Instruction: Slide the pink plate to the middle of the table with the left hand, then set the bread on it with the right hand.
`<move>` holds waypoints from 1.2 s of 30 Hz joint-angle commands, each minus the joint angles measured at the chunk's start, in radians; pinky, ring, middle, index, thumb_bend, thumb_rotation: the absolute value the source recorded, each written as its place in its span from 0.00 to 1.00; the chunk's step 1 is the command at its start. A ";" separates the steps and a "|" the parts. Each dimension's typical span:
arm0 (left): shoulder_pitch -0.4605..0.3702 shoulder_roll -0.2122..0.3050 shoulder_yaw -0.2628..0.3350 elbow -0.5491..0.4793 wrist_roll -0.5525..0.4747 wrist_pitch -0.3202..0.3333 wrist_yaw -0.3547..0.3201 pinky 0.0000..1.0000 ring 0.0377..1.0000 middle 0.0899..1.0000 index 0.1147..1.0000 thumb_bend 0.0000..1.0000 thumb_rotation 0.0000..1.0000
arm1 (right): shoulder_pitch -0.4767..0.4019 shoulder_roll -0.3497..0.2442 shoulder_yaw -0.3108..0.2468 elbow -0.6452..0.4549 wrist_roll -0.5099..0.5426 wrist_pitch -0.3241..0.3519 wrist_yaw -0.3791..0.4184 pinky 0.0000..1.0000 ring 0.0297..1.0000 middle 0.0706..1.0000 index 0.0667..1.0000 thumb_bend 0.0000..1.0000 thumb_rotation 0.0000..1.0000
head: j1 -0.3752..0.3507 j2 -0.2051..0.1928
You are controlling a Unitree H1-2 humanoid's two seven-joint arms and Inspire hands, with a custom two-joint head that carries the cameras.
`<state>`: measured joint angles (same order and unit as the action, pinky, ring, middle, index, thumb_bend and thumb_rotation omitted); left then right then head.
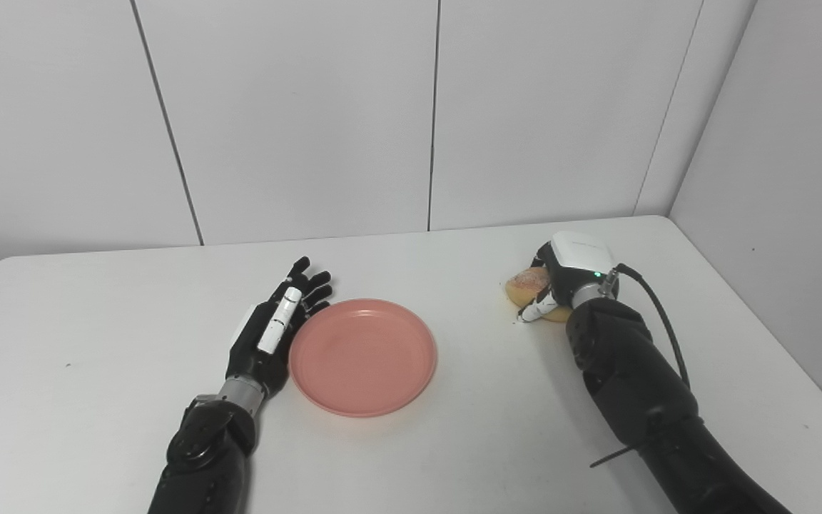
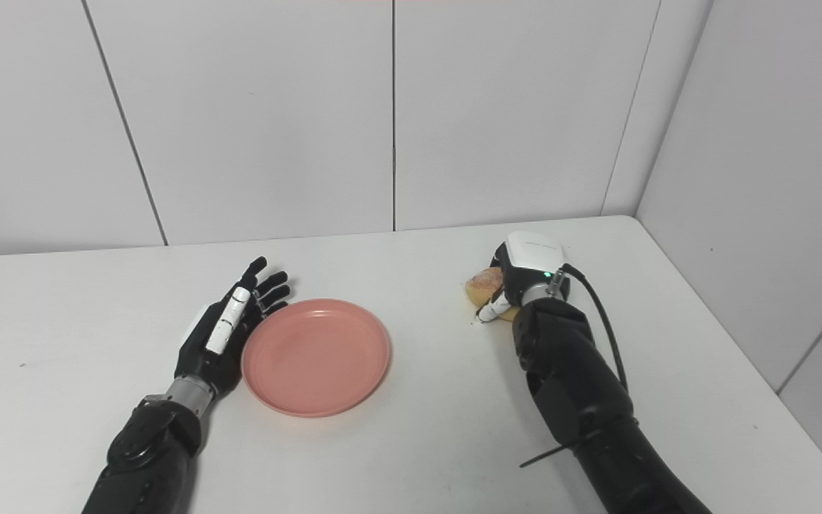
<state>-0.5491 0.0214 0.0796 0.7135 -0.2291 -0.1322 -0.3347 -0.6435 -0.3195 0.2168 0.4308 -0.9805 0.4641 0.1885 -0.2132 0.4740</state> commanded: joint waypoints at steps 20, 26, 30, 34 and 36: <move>0.055 -0.040 -0.010 0.083 0.059 -0.063 0.111 0.88 0.89 0.90 0.94 0.73 0.68 | -0.020 -0.005 0.010 -0.499 -0.023 -0.004 0.138 0.22 0.34 0.40 0.50 0.51 0.00 | 0.119 0.020; 0.046 -0.051 -0.013 0.122 0.088 -0.109 0.166 0.91 0.91 0.91 0.95 0.75 0.70 | -0.038 0.021 0.039 -0.553 0.002 -0.036 0.132 0.26 0.36 0.42 0.50 0.51 0.00 | 0.166 0.020; 0.044 -0.055 -0.014 0.137 0.092 -0.128 0.174 0.92 0.91 0.91 0.96 0.75 0.71 | -0.046 0.039 0.047 -0.546 0.045 -0.068 0.115 0.24 0.35 0.41 0.50 0.51 0.00 | 0.193 0.023; 0.043 -0.060 -0.017 0.142 0.104 -0.136 0.184 0.93 0.92 0.91 0.96 0.73 0.70 | -0.056 0.060 0.068 -0.527 0.080 -0.103 0.110 0.22 0.35 0.40 0.50 0.51 0.00 | 0.219 0.028; 0.042 -0.062 -0.020 0.147 0.109 -0.140 0.189 0.94 0.92 0.91 0.96 0.74 0.70 | -0.058 0.064 0.080 -0.522 0.091 -0.118 0.118 0.23 0.35 0.42 0.50 0.51 0.00 | 0.228 0.028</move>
<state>-0.5768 -0.0096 0.0716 0.7934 -0.1273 -0.2470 -0.1534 -0.6412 -0.2527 0.2974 -0.0787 -0.8972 0.3836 0.3269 0.0137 0.5016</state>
